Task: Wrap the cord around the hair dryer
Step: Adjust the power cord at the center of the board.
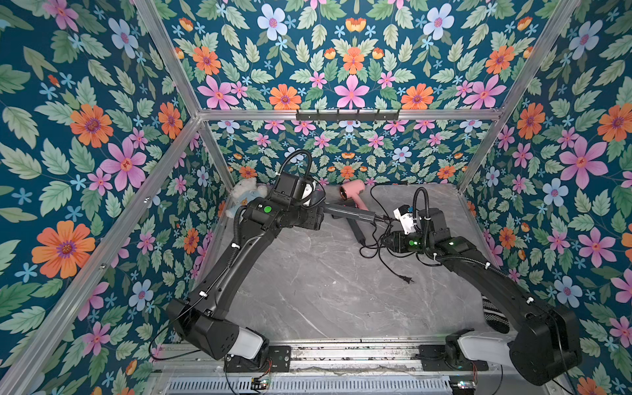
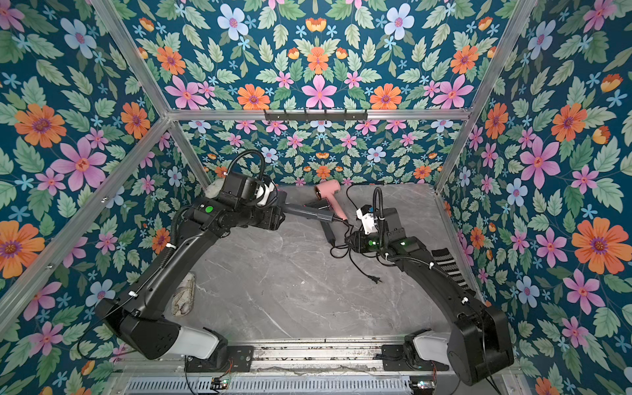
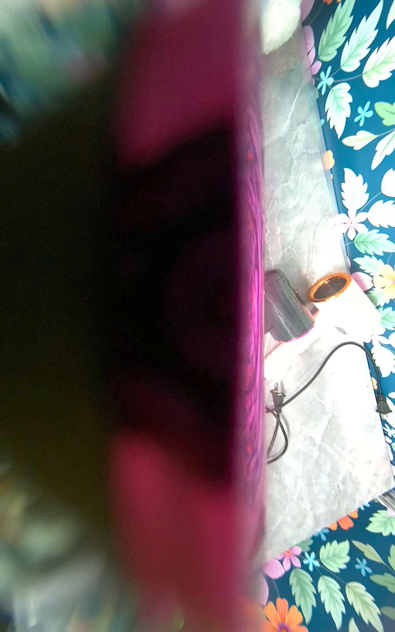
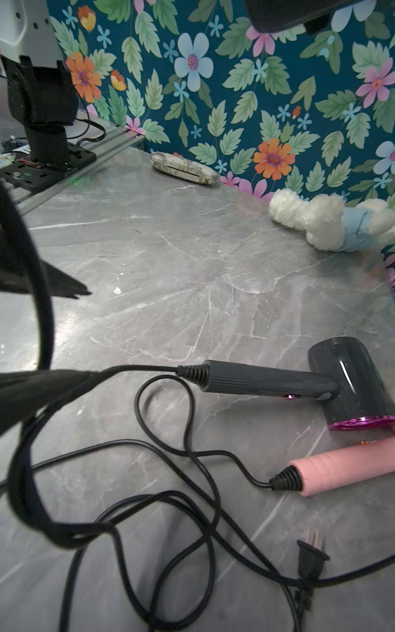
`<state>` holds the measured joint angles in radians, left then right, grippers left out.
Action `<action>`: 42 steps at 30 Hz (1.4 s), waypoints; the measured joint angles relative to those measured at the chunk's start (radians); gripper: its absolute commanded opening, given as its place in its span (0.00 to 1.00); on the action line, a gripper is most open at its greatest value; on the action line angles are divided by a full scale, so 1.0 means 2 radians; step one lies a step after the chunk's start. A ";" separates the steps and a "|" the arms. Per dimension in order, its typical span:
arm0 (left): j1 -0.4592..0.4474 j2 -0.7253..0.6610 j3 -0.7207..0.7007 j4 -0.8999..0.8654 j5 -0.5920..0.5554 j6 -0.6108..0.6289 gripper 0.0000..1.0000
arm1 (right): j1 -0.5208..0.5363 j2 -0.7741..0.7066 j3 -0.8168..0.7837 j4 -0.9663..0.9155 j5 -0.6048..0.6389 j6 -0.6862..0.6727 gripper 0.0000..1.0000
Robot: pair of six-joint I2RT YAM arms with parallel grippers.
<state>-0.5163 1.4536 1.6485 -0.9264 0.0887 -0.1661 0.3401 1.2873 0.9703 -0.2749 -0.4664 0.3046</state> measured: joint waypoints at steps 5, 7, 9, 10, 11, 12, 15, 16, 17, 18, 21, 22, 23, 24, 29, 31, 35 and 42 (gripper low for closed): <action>0.005 -0.006 -0.018 0.006 0.005 -0.006 0.00 | 0.006 0.015 0.044 -0.008 0.015 0.000 0.00; 0.007 -0.008 -0.025 0.009 0.007 -0.008 0.00 | 0.014 0.013 0.074 -0.041 0.027 -0.005 0.00; 0.009 -0.009 -0.031 0.014 -0.001 -0.011 0.00 | 0.029 0.006 0.118 -0.094 0.044 -0.011 0.00; 0.010 -0.009 -0.033 0.017 -0.006 -0.012 0.00 | 0.035 0.002 0.143 -0.120 0.051 -0.014 0.00; 0.010 -0.010 -0.035 0.022 -0.011 -0.014 0.00 | 0.043 -0.002 0.175 -0.150 0.062 -0.017 0.00; 0.011 -0.013 -0.036 0.026 -0.018 -0.016 0.00 | 0.049 -0.006 0.206 -0.178 0.072 -0.022 0.00; 0.013 -0.023 -0.036 0.044 -0.037 -0.026 0.00 | 0.058 -0.014 0.286 -0.252 0.092 -0.027 0.00; 0.014 -0.027 -0.036 0.052 -0.043 -0.032 0.00 | 0.058 -0.016 0.308 -0.275 0.095 -0.027 0.00; 0.015 -0.032 -0.036 0.060 -0.048 -0.034 0.00 | 0.058 -0.017 0.334 -0.299 0.097 -0.027 0.00; 0.016 -0.037 -0.036 0.069 -0.051 -0.035 0.00 | 0.058 -0.018 0.357 -0.320 0.096 -0.028 0.00; 0.020 -0.054 -0.038 0.091 -0.054 -0.041 0.00 | 0.059 -0.021 0.419 -0.359 0.066 -0.027 0.00; 0.022 -0.059 -0.040 0.098 -0.054 -0.043 0.00 | 0.059 -0.021 0.436 -0.364 0.050 -0.027 0.00; 0.026 -0.066 -0.043 0.106 -0.053 -0.044 0.00 | 0.059 -0.020 0.455 -0.371 0.032 -0.026 0.00; 0.032 -0.072 -0.047 0.114 -0.048 -0.045 0.00 | 0.058 -0.017 0.475 -0.377 0.012 -0.023 0.00; 0.090 -0.105 -0.080 0.152 -0.006 -0.048 0.00 | 0.032 0.013 0.521 -0.388 -0.054 -0.011 0.00; 0.120 -0.113 -0.089 0.158 0.009 -0.046 0.00 | 0.022 0.026 0.505 -0.388 -0.058 -0.010 0.00; 0.150 -0.103 -0.082 0.151 0.013 -0.035 0.00 | 0.019 0.056 0.460 -0.386 -0.045 -0.015 0.00; 0.161 -0.050 -0.011 0.140 -0.017 -0.038 0.00 | 0.017 0.103 0.416 -0.378 0.014 -0.036 0.59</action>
<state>-0.1944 1.3540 1.6260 -0.6456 0.0544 -0.2420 0.3737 1.4940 1.8030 -1.0302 -0.4381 0.2321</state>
